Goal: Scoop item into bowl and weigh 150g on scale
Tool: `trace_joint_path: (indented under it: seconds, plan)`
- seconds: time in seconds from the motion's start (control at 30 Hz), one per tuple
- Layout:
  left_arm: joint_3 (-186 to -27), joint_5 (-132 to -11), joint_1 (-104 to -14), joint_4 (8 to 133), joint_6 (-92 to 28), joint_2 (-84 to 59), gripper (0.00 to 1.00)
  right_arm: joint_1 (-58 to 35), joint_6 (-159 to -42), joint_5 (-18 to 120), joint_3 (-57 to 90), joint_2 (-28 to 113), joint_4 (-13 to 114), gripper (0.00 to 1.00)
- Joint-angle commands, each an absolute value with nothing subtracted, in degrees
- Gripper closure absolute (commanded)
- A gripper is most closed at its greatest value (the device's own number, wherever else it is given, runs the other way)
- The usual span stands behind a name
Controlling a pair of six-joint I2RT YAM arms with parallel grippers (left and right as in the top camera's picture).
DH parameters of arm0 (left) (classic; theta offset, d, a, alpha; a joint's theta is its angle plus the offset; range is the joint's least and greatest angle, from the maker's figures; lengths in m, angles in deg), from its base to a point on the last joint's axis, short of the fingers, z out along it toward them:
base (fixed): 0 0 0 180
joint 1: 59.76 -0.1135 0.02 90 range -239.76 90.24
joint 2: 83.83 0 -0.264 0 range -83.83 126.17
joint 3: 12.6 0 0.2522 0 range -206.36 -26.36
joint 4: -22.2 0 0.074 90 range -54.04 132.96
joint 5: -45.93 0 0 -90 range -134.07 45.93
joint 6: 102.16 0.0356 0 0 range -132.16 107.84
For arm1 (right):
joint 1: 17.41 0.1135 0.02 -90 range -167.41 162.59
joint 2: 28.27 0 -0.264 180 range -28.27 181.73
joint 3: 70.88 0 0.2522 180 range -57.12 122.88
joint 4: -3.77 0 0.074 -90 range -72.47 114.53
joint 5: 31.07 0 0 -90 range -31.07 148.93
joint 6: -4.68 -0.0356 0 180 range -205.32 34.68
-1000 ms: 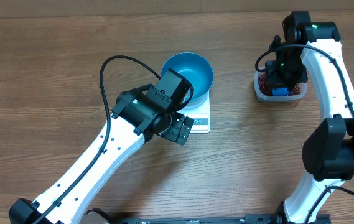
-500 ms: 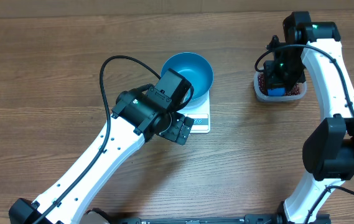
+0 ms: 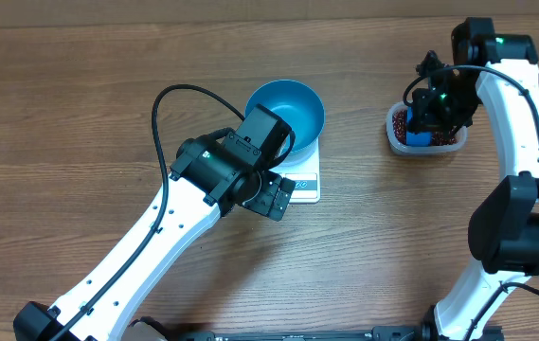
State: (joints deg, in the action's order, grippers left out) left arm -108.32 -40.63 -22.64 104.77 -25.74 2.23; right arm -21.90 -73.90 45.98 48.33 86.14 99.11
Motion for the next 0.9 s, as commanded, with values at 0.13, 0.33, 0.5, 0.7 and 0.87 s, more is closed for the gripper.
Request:
trace_joint_path:
  seconds: [0.13,0.33,0.5,0.7,0.87]
  plan:
    - [-109.45,-40.26,-22.66,104.71,-26.11,1.99,0.0,-21.64,-68.94,36.73,49.01,86.84,99.31,0.96]
    - [-109.45,-40.28,-22.66,104.71,-26.11,1.99,0.0,-21.77,-68.94,36.73,49.01,86.84,99.2,0.96]
    - [-109.45,-40.26,-22.66,104.71,-26.11,1.99,0.01,-21.79,-68.94,36.38,49.01,86.84,98.87,0.96]
    - [-109.45,-40.26,-22.66,104.71,-26.11,1.99,0.0,-22.86,-68.94,32.19,49.03,86.84,98.9,0.96]
    - [-109.45,-40.26,-22.66,104.71,-26.11,1.99,0.0,-24.0,-68.96,31.77,49.03,86.84,98.92,0.96]
